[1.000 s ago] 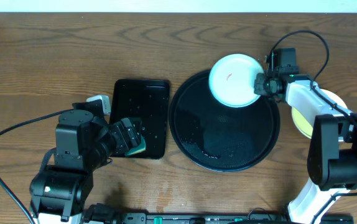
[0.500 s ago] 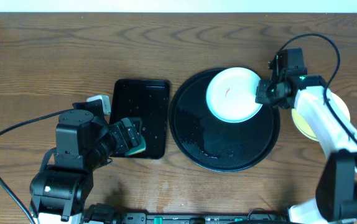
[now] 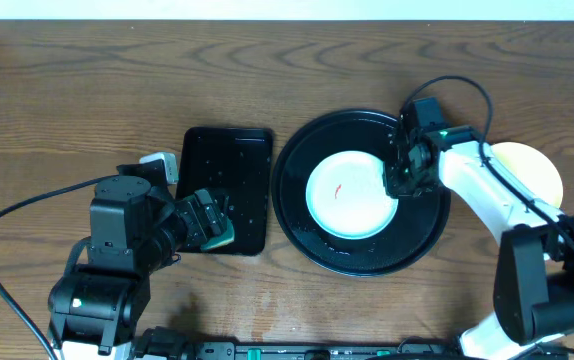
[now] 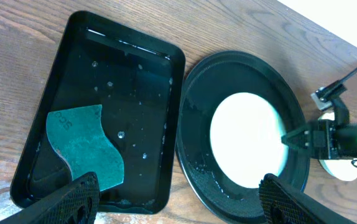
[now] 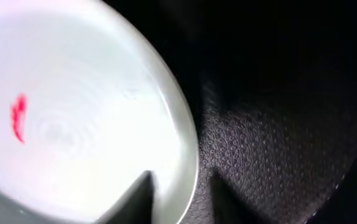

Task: Clean dirty plates on tray and stack at the side
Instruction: 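Drag the pale green plate to the black tray center with right gripper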

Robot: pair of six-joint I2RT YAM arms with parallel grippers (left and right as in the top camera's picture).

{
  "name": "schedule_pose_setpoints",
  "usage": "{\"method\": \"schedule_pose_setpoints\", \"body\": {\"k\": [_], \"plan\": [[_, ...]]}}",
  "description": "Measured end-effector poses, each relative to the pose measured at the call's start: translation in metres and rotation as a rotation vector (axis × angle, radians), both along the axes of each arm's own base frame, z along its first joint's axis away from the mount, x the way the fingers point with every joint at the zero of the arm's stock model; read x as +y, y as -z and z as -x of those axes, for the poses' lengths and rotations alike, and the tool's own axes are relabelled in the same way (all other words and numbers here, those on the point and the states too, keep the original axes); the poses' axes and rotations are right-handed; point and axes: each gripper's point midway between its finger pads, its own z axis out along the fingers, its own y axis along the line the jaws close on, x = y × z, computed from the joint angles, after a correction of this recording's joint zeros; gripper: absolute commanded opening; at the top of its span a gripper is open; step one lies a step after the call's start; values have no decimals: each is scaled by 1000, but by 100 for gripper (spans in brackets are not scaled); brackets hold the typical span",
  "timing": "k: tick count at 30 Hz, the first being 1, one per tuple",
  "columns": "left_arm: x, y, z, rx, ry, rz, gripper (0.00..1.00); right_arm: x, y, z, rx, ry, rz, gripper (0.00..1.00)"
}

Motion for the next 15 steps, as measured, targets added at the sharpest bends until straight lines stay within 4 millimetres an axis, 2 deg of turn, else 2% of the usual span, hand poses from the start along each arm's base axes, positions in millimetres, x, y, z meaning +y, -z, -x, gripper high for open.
{"method": "schedule_pose_setpoints", "body": {"k": [7,10,13,15], "plan": [[0,0,0,2,-4,4,83,0,1,0,-6,-24,2,35],[0,0,0,10,-16,15,83,0,7,2,-8,-26,2,29],[0,1,1,15,-18,17,94,-1,16,5,-10,-10,-1,25],[0,3,2,28,-27,25,95,-3,25,11,-2,3,0,19]]}}
